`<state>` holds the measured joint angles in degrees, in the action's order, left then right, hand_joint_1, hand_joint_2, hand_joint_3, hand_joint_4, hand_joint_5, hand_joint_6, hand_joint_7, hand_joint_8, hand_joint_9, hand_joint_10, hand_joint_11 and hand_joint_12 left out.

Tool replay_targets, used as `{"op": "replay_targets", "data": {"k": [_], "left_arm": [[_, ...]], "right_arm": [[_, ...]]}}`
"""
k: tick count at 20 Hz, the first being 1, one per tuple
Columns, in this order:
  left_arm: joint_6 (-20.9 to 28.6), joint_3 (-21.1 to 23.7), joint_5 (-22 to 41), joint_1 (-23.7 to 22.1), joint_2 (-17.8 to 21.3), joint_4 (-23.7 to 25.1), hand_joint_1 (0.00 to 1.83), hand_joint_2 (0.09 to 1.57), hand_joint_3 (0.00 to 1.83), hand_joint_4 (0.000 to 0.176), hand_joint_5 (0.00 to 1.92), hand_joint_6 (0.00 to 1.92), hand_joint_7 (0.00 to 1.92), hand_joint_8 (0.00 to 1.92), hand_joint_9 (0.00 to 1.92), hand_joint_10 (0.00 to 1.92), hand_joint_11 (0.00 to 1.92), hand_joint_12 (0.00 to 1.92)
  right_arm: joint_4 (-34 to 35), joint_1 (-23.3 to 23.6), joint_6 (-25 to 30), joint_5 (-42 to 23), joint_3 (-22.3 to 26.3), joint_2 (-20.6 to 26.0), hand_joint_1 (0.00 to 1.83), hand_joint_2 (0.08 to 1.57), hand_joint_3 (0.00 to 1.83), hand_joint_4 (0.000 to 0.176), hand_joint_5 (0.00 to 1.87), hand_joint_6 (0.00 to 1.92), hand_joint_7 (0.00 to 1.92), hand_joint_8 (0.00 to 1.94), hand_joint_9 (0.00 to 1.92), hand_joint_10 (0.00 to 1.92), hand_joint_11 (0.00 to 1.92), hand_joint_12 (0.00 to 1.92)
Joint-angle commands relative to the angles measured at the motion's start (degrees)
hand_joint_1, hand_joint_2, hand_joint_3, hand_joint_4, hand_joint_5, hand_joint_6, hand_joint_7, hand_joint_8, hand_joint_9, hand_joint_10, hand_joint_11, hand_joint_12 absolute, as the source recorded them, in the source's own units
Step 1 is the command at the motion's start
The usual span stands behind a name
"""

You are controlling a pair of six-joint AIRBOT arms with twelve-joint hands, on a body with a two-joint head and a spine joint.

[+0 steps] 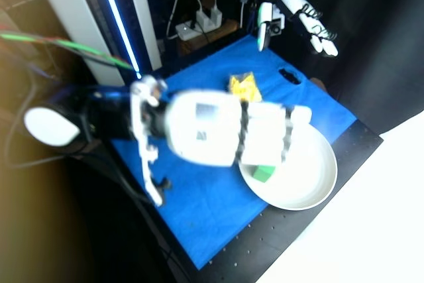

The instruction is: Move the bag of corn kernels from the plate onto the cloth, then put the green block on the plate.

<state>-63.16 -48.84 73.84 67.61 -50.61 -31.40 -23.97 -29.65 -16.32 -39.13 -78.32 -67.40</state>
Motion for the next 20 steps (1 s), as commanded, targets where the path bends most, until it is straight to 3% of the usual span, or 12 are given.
{"op": "replay_targets", "data": {"k": [1,3,4,6,8,9,10,11,13,15,17,20], "left_arm": [[0.3,0.1,7.7,0.0,0.2,1.1,0.69,1.08,0.0,0.169,0.0,0.0,0.0,0.0,0.0,0.0,0.0,0.0],[0.3,0.5,8.9,0.2,0.6,1.1,0.71,1.09,0.0,0.167,0.0,0.0,0.0,0.0,0.0,0.0,0.0,0.0],[0.3,0.7,9.7,0.3,0.8,1.1,0.69,1.12,0.01,0.131,0.01,0.0,0.0,0.0,0.0,0.0,0.0,0.0],[0.3,0.9,10.4,0.4,1.3,1.4,0.72,1.13,0.02,0.129,0.02,0.01,0.0,0.0,0.0,0.0,0.0,0.0],[0.3,1.2,11.4,0.4,2.1,1.7,0.71,1.15,0.02,0.164,0.0,0.0,0.0,0.0,0.0,0.0,0.0,0.0],[0.3,1.2,11.7,0.4,2.5,2.0,0.71,1.16,0.03,0.169,0.0,0.0,0.0,0.0,0.0,0.0,0.0,0.0],[0.3,1.3,12.1,0.4,3.0,2.3,0.66,1.16,0.02,0.161,0.0,0.0,0.0,0.0,0.0,0.0,0.0,0.0],[0.3,1.3,12.5,0.4,3.2,2.6,0.61,1.15,0.02,0.173,0.0,0.0,0.0,0.0,0.0,0.0,0.0,0.0],[0.3,1.2,13.1,0.4,3.7,3.1,0.52,1.16,0.02,0.173,0.0,0.0,0.0,0.0,0.0,0.0,0.0,0.0],[0.3,1.2,14.1,0.3,4.5,3.5,0.5,1.2,0.03,0.142,0.0,0.0,0.0,0.0,0.0,0.0,0.0,0.0],[0.3,1.3,15.7,0.2,5.3,3.7,0.46,1.2,0.03,0.168,0.0,0.0,0.0,0.0,0.0,0.0,0.0,0.0],[0.3,1.5,18.4,0.1,6.4,4.5,0.43,1.21,0.03,0.176,0.0,0.0,0.0,0.0,0.0,0.0,0.02,0.01]], "right_arm": [[2.0,0.7,0.2,-9.9,1.0,2.0,0.61,1.27,0.01,0.0,0.0,0.0,0.0,0.0,0.0,0.3,0.0,1.79],[1.1,-0.1,-1.3,-11.8,5.3,6.1,0.57,1.29,0.01,0.0,0.0,0.0,0.0,0.0,0.0,0.41,0.0,1.59],[1.6,-1.6,-1.8,-12.8,6.9,8.0,0.62,1.32,0.02,0.0,0.0,0.0,0.0,0.0,0.0,0.29,0.0,1.33],[5.7,-4.9,-5.9,-15.5,10.2,11.6,0.65,1.33,0.01,0.0,0.0,0.0,0.0,0.0,0.0,0.25,0.0,0.97],[9.1,-8.6,-8.7,-18.6,12.5,14.2,0.63,1.33,0.01,0.005,0.0,0.0,0.0,0.0,0.0,0.22,0.0,0.89],[10.2,-9.7,-9.4,-19.6,13.3,15.0,0.61,1.3,0.0,0.042,0.0,0.0,0.0,0.0,0.0,0.17,0.0,1.02],[11.6,-11.3,-10.5,-21.3,14.3,16.1,0.63,1.27,0.0,0.039,0.0,0.0,0.0,0.0,0.0,0.22,0.0,1.28],[13.1,-12.6,-11.5,-23.0,15.0,16.9,0.64,1.26,0.0,0.046,0.0,0.0,0.0,0.0,0.0,0.13,0.0,1.49],[16.4,-16.3,-11.7,-27.3,15.8,18.0,0.69,1.23,0.0,0.0,0.0,0.0,0.0,0.0,0.0,0.26,0.0,1.34],[19.9,-20.3,-11.9,-32.1,16.7,19.2,0.77,1.24,0.0,0.0,0.0,0.0,0.0,0.0,0.0,0.38,0.0,1.43],[22.0,-22.2,-13.5,-35.7,18.1,20.6,0.83,1.23,0.0,0.0,0.0,0.0,0.0,0.0,0.0,0.52,0.0,1.59],[24.5,-24.1,-17.1,-39.8,20.5,22.4,0.73,1.2,0.0,0.0,0.0,0.0,0.0,0.0,0.0,0.45,0.0,1.63]]}}
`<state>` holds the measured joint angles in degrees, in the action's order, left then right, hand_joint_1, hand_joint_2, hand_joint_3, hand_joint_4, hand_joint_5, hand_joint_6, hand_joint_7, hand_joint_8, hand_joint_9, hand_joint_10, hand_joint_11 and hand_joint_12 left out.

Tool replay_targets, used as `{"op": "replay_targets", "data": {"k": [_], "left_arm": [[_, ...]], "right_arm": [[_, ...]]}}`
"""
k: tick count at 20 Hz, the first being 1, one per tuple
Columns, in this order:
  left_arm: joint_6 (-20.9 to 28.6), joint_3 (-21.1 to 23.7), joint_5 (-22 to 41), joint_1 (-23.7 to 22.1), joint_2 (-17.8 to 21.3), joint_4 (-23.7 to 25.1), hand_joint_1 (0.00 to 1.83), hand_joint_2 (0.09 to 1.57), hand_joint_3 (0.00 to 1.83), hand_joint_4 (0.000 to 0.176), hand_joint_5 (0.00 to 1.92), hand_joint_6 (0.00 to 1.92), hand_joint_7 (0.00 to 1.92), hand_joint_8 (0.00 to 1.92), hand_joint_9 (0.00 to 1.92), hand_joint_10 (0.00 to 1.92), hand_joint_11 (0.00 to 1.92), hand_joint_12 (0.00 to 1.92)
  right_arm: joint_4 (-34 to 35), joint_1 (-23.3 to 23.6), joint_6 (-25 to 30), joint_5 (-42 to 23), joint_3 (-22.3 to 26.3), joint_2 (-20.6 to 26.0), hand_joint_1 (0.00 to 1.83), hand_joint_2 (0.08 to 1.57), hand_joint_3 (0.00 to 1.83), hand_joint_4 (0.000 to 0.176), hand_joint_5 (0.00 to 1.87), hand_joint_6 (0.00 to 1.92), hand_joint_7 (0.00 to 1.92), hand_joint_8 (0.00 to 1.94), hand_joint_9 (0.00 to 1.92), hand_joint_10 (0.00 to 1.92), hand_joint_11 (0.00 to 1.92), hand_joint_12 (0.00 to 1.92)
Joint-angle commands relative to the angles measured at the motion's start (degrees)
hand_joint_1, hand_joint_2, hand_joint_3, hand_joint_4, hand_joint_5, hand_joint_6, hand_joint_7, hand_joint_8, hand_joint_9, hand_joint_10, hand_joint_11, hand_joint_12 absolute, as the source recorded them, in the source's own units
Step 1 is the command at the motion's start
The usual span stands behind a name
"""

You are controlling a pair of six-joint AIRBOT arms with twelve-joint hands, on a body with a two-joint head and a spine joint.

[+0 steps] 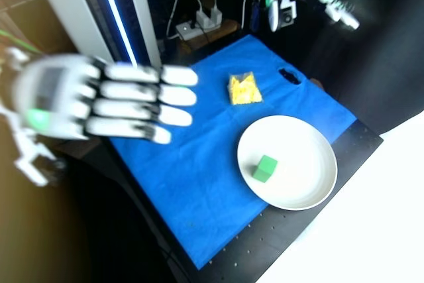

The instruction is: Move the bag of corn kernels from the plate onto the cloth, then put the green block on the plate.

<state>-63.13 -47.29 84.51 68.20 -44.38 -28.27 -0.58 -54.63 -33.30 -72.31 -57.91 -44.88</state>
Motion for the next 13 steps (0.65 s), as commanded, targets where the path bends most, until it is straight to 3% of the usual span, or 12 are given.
{"op": "replay_targets", "data": {"k": [1,3,4,5,6,7,8,9,10,11,12,13], "left_arm": [[0.3,0.0,8.8,-0.5,0.7,1.8,0.46,1.18,0.02,0.176,0.0,0.0,0.0,0.0,0.0,0.0,0.01,0.01],[0.3,0.2,10.9,-0.6,1.5,2.3,0.38,1.18,0.01,0.176,0.0,0.0,0.0,0.0,0.0,0.0,0.0,0.0],[0.3,0.2,12.5,-1.0,1.8,2.9,0.42,1.17,0.01,0.176,0.0,0.0,0.0,0.0,0.0,0.0,0.0,0.0],[0.3,0.1,13.5,-1.6,2.1,3.5,0.3,1.29,0.06,0.176,0.0,0.0,0.0,0.0,0.0,0.0,0.0,0.0],[0.3,0.0,14.1,-2.3,2.3,4.0,0.26,1.29,0.05,0.176,0.0,0.0,0.0,0.0,0.0,0.0,0.0,0.0],[0.2,-0.2,14.6,-3.1,2.4,4.5,0.39,1.32,0.05,0.176,0.0,0.0,0.0,0.0,0.0,0.0,0.0,0.0],[0.2,-0.4,14.7,-3.9,2.5,4.9,0.38,1.35,0.05,0.176,0.0,0.0,0.0,0.0,0.0,0.0,0.0,0.0],[0.1,-0.6,14.7,-4.6,2.5,5.6,0.35,1.34,0.03,0.176,0.0,0.0,0.0,0.0,0.0,0.0,0.0,0.0],[0.0,-0.9,14.7,-5.7,2.5,6.7,0.32,1.34,0.01,0.176,0.09,0.47,0.01,0.01,0.01,0.01,0.0,0.0],[-0.5,-1.1,14.7,-7.3,2.5,8.3,0.3,1.33,0.0,0.176,0.02,0.71,0.03,0.0,0.01,0.01,0.0,0.0],[-1.1,-1.2,14.7,-8.7,2.5,9.5,0.48,1.45,0.01,0.176,0.27,1.65,0.05,0.01,0.0,0.0,0.0,0.0],[-1.8,-1.3,14.7,-10.2,2.5,11.0,0.38,1.36,0.0,0.176,0.05,1.21,0.07,0.02,0.03,0.02,0.01,0.01]], "right_arm": [[2.0,-0.1,-0.1,-8.5,0.3,0.1,0.65,1.18,0.0,0.0,0.0,0.0,0.0,0.0,0.0,0.5,0.0,1.65],[3.4,-2.1,-0.1,-11.9,0.8,0.7,0.63,1.2,0.0,0.0,0.0,0.0,0.0,0.0,0.0,0.46,0.0,1.85],[4.6,-3.6,-0.1,-14.8,1.2,1.3,0.66,1.18,0.0,0.0,0.0,0.0,0.0,0.0,0.0,0.63,0.0,1.84],[5.6,-4.9,-0.1,-17.2,1.6,1.8,0.58,1.17,0.0,0.0,0.0,0.0,0.0,0.0,0.0,0.35,0.0,1.79],[6.3,-5.8,-0.1,-19.0,1.9,2.3,0.46,1.25,0.02,0.0,0.0,0.0,0.0,0.0,0.0,0.3,0.0,1.78],[6.5,-6.2,-0.1,-20.6,2.0,2.9,0.38,1.21,0.0,0.0,0.0,0.0,0.0,0.0,0.0,0.59,0.0,1.8],[6.5,-6.2,-0.1,-21.5,2.1,3.2,0.36,1.2,0.0,0.0,0.0,0.0,0.05,0.03,0.0,0.84,0.0,1.86],[6.5,-6.2,-0.1,-22.3,2.2,3.4,0.4,1.19,0.0,0.0,0.0,0.0,0.01,0.01,0.0,0.88,0.0,1.79],[6.5,-6.2,-0.1,-23.9,2.3,3.8,0.47,1.19,0.0,0.004,0.0,0.0,0.01,0.0,0.0,0.96,0.0,1.77],[6.5,-6.2,-0.1,-24.7,2.3,3.9,0.52,1.19,0.0,0.109,0.0,0.0,0.0,0.0,0.0,0.88,0.0,1.79],[6.5,-6.2,-0.1,-25.8,2.4,4.2,0.59,1.15,0.0,0.163,0.0,0.0,0.04,0.02,0.0,0.87,0.0,1.79],[6.2,-6.2,-0.1,-26.5,2.4,4.3,0.67,1.13,0.0,0.173,0.0,0.0,0.02,0.47,0.06,1.06,0.0,1.8]]}}
